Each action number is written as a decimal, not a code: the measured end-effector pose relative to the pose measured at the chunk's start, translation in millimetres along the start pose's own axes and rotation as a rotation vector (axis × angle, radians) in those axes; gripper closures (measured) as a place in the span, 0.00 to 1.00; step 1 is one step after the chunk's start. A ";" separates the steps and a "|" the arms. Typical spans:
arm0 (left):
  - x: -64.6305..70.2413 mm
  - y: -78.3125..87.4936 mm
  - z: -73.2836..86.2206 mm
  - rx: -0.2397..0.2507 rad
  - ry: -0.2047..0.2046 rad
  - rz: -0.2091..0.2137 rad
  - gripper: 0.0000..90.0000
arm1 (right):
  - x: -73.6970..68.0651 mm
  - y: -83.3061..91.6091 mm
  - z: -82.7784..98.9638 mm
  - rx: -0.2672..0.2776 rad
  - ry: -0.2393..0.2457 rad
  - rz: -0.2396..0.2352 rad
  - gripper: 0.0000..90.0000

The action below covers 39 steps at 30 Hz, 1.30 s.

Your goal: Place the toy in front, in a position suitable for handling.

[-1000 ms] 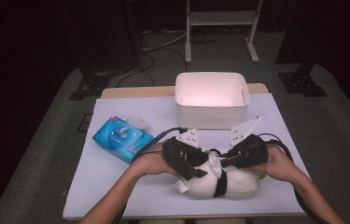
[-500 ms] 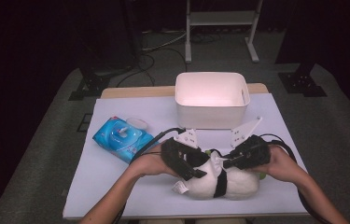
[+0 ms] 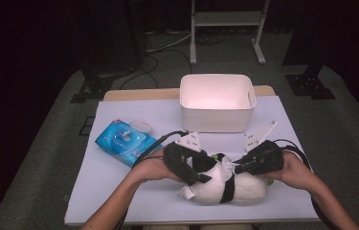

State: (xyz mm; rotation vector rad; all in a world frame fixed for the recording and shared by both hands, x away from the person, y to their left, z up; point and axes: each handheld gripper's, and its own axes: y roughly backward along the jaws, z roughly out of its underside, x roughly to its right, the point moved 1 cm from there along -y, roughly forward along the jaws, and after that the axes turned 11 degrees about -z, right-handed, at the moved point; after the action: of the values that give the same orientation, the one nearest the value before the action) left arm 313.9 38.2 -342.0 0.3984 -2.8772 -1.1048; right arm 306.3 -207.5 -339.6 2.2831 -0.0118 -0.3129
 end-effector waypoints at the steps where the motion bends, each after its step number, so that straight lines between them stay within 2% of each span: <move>1: 0.3 0.9 -0.4 0.002 -0.002 -0.002 0.20 | -0.1 0.5 0.8 0.004 -0.011 0.001 0.90; 5: -0.2 5.0 0.0 0.013 0.009 -0.006 0.18 | 1.2 3.4 4.7 0.010 -0.014 0.011 0.90; 10: -1.3 6.5 7.2 -0.006 0.031 0.006 0.16 | 2.8 8.8 11.1 0.026 -0.032 0.026 0.90; 14: -0.3 1.2 10.9 -0.019 0.031 0.013 0.15 | 2.0 11.6 15.8 0.043 -0.048 0.031 0.90; 24: 1.7 -9.1 16.1 -0.033 0.038 0.030 0.14 | 1.5 15.6 22.4 0.055 -0.047 0.041 0.90; 39: 5.5 -22.1 25.8 -0.028 0.060 0.065 0.12 | 0.2 17.0 26.7 0.070 -0.053 0.041 0.90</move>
State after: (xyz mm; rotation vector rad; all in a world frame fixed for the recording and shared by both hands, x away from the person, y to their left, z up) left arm 310.4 37.9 -376.2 0.3290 -2.7979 -1.1024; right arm 302.0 -238.5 -344.2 2.3402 -0.0984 -0.3561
